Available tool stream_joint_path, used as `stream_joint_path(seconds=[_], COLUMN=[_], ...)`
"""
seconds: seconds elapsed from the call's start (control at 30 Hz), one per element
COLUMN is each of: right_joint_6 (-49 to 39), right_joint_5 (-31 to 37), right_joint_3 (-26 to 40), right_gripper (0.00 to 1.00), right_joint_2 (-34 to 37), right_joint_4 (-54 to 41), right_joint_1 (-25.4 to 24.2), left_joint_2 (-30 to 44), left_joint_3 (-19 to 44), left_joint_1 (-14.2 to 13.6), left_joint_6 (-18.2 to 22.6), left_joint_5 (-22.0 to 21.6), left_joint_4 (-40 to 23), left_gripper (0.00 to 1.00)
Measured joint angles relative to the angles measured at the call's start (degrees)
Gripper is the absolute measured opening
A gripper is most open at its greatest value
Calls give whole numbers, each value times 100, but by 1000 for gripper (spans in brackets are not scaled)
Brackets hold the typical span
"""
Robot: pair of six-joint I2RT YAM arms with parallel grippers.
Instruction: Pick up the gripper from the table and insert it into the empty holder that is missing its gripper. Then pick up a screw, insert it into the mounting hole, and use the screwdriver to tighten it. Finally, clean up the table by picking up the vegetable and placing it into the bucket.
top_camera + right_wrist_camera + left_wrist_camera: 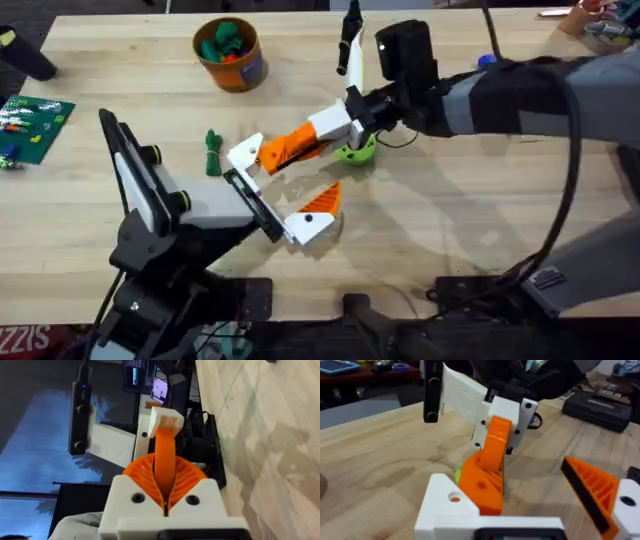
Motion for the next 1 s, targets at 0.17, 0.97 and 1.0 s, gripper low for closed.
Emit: stream_joint_path(seconds=[0.17, 0.97, 1.0], right_joint_6=[270, 608, 608], right_joint_5=[-16, -261, -260], right_joint_3=[59, 81, 81], right_gripper=[18, 15, 15], right_joint_2=[124, 366, 366], right_joint_4=[199, 835, 835], right_joint_1=[72, 184, 191], left_joint_2=[0, 0, 0], left_joint_3=[0, 0, 0], left_joint_1=[13, 44, 44], left_joint_6=[-6, 1, 2], left_joint_5=[-99, 598, 673], left_joint_4=[-2, -9, -10], left_gripper=[994, 994, 994])
